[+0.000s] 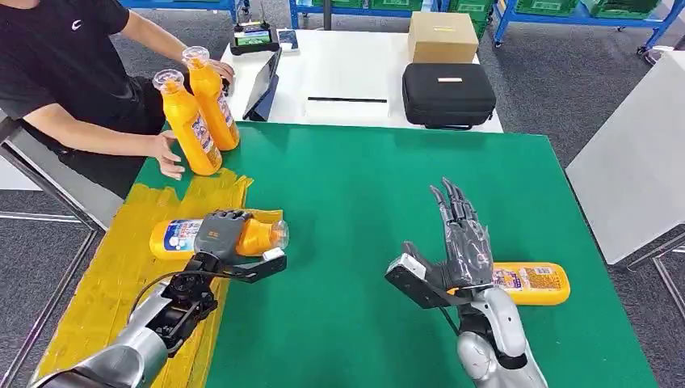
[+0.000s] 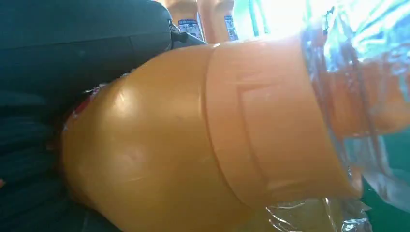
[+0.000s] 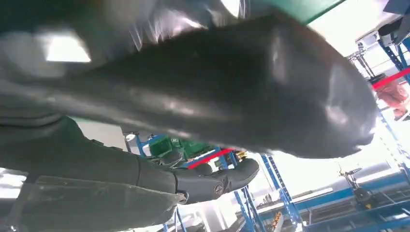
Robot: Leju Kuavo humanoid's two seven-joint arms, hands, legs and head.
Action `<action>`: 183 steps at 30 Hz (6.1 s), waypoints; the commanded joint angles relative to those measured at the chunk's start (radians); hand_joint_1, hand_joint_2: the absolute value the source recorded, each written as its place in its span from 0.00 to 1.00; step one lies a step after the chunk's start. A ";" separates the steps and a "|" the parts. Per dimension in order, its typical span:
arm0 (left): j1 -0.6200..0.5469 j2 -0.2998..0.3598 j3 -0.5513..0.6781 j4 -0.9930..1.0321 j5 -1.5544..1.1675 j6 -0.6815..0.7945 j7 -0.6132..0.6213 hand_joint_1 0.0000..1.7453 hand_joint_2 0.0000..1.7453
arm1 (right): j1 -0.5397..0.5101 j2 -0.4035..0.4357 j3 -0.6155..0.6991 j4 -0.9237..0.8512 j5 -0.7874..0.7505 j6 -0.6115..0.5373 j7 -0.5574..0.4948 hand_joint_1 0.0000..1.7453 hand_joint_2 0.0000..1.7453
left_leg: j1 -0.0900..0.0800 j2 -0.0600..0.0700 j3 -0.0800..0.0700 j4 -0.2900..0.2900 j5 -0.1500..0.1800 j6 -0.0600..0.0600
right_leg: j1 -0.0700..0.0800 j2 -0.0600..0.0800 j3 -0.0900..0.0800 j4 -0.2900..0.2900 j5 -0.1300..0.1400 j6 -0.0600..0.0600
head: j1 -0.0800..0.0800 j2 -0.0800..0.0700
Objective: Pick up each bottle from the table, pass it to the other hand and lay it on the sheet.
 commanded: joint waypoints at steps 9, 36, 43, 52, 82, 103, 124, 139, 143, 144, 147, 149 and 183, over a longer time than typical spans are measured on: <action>0.132 0.098 -0.048 -0.197 0.275 -0.090 -0.297 0.00 0.00 | 0.177 -0.040 -0.298 -0.179 -0.008 0.301 0.008 0.00 1.00 | -0.001 0.000 0.002 -0.001 0.000 -0.001 | -0.001 -0.001 0.001 0.000 -0.001 0.000 | 0.000 0.000; 0.384 0.013 0.325 -0.973 1.151 -0.274 -0.540 0.00 0.00 | 0.237 -0.180 -0.296 -0.137 0.140 0.428 0.079 0.00 1.00 | 0.000 -0.002 -0.003 0.000 -0.002 -0.001 | 0.001 -0.004 -0.003 -0.001 -0.003 0.000 | 0.000 0.000; 0.376 0.014 0.298 -0.958 1.205 -0.273 -0.552 0.00 0.00 | 0.249 -0.275 -0.297 -0.103 0.115 0.500 0.080 0.00 1.00 | 0.000 -0.002 -0.007 0.000 -0.001 -0.001 | 0.000 -0.004 -0.006 -0.001 -0.002 0.000 | 0.000 0.000; 0.334 0.023 0.284 -0.901 1.253 -0.249 -0.541 0.00 0.00 | 0.236 -0.375 -0.310 -0.035 0.083 0.571 0.064 0.00 1.00 | 0.000 -0.002 -0.007 0.000 -0.001 -0.001 | 0.000 -0.003 -0.006 -0.002 -0.001 0.000 | -0.001 0.000; 0.344 0.010 0.249 -0.889 1.300 -0.276 -0.541 0.00 0.00 | 0.072 -0.399 -0.181 0.210 0.236 0.504 0.090 0.00 1.00 | -0.001 0.000 -0.006 -0.001 0.000 0.000 | 0.000 -0.002 -0.006 -0.003 0.001 0.002 | -0.001 0.000; 0.280 0.001 0.233 -0.845 1.316 -0.282 -0.537 0.00 0.00 | -0.232 -0.321 0.041 0.551 0.213 0.511 0.013 0.00 1.00 | 0.000 0.005 -0.005 0.000 0.002 0.001 | 0.001 0.003 -0.007 -0.003 0.004 0.004 | 0.000 0.000; 0.237 0.000 0.241 -0.810 1.337 -0.279 -0.535 0.00 0.00 | -0.289 -0.290 0.132 0.682 0.114 0.566 -0.019 1.00 1.00 | 0.001 0.002 -0.001 0.000 0.003 0.001 | 0.002 0.001 -0.001 -0.004 0.007 0.003 | 0.000 0.000; 0.279 -0.011 0.282 -0.786 1.576 -0.409 -0.376 0.00 1.00 | -0.194 -0.225 -0.047 0.473 -0.152 0.452 -0.091 1.00 1.00 | 0.001 0.005 0.002 -0.001 0.003 0.001 | 0.002 0.003 0.001 -0.004 0.007 0.002 | 0.000 0.000; 0.366 -0.040 0.306 -0.773 1.875 -0.571 -0.288 0.00 1.00 | -0.123 -0.141 -0.155 0.170 -0.422 0.370 -0.168 1.00 1.00 | 0.000 0.009 0.003 -0.002 0.002 0.001 | 0.000 0.007 0.000 -0.004 0.007 0.002 | 0.000 0.000; 0.374 -0.052 0.302 -0.769 1.922 -0.595 -0.279 0.00 1.00 | -0.111 -0.106 -0.172 0.128 -0.467 0.342 -0.199 1.00 1.00 | -0.001 0.010 0.001 -0.002 0.001 0.002 | -0.001 0.010 -0.001 -0.002 0.006 0.002 | 0.000 0.000; 0.356 -0.088 0.244 -0.763 1.954 -0.599 -0.274 0.00 1.00 | -0.175 0.012 -0.118 0.096 -0.486 0.342 -0.174 1.00 1.00 | 0.000 0.008 -0.005 -0.001 0.002 0.001 | -0.001 0.008 -0.007 -0.001 0.006 0.002 | -0.001 0.000; 0.334 -0.099 0.209 -0.771 1.955 -0.580 -0.274 0.00 1.00 | -0.235 0.047 -0.066 0.152 -0.478 0.325 -0.146 1.00 1.00 | 0.000 0.007 -0.008 0.001 0.003 0.000 | 0.000 0.006 -0.010 0.000 0.006 0.003 | 0.000 0.000; 0.261 -0.110 0.094 -0.769 1.899 -0.526 -0.319 0.00 1.00 | -0.704 0.296 0.104 0.920 -0.404 0.333 -0.033 1.00 1.00 | -0.001 0.002 -0.016 0.001 0.009 0.000 | -0.001 0.002 -0.016 0.000 0.008 0.005 | 0.000 0.000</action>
